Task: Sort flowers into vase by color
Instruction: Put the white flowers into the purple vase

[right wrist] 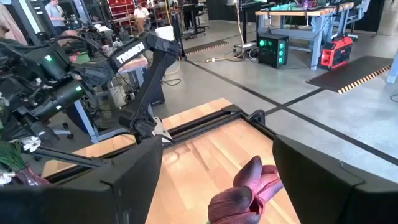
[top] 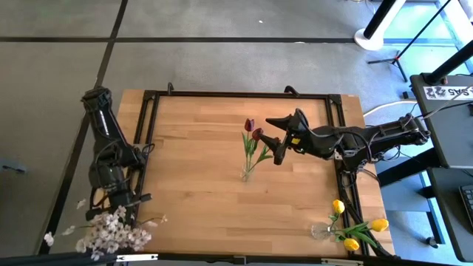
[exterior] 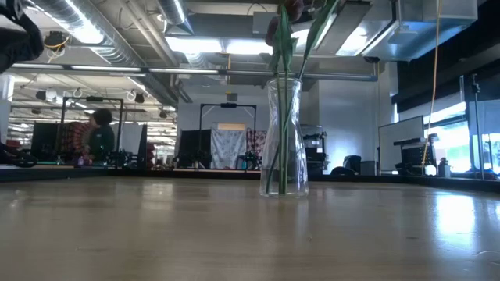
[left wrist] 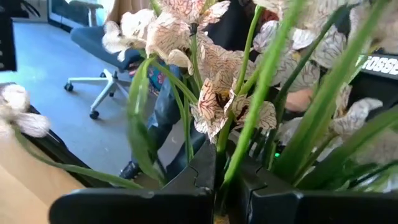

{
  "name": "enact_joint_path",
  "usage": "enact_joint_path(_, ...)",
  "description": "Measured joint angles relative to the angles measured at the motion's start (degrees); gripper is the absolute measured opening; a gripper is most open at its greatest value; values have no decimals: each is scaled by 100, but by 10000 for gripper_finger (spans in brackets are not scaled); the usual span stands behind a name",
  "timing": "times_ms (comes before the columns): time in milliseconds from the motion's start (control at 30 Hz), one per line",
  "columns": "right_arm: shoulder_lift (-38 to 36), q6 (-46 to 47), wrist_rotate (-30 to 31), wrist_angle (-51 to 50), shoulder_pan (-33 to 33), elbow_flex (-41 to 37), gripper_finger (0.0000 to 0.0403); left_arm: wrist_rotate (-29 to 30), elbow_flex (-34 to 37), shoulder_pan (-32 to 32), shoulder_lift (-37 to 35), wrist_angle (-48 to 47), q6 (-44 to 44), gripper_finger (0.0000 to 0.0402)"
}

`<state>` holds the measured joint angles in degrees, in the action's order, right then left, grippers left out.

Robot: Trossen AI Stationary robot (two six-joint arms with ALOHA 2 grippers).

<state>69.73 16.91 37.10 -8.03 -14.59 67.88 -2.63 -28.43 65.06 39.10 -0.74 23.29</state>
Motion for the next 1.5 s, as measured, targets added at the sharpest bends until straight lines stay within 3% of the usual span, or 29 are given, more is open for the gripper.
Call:
enact_joint_path(167, 0, 0, 2, -123, 0, 0, 303, 149, 369, 0, -350, 59, -58, 9)
enact_joint_path(400, 0, 82, 9, -338, 0, 0, 303, 507, 559, -45, -440, 31, 637, 31)
enact_joint_path(767, 0, 81, 149, -325, 0, 0, 303, 312, 67, -281, -431, -176, 716, 112)
enact_joint_path(1067, 0, -70, 144, -208, 0, 0, 303, 229, -763, -282, -434, -1294, 598, 126)
enact_joint_path(1267, 0, -241, 138, -199, 0, 0, 303, 853, -1357, -284, -434, -2204, 162, 126)
enact_joint_path(1500, 0, -704, 115, -71, -2, -2, 303, 2455, -1811, -307, -486, -2813, -428, 126)
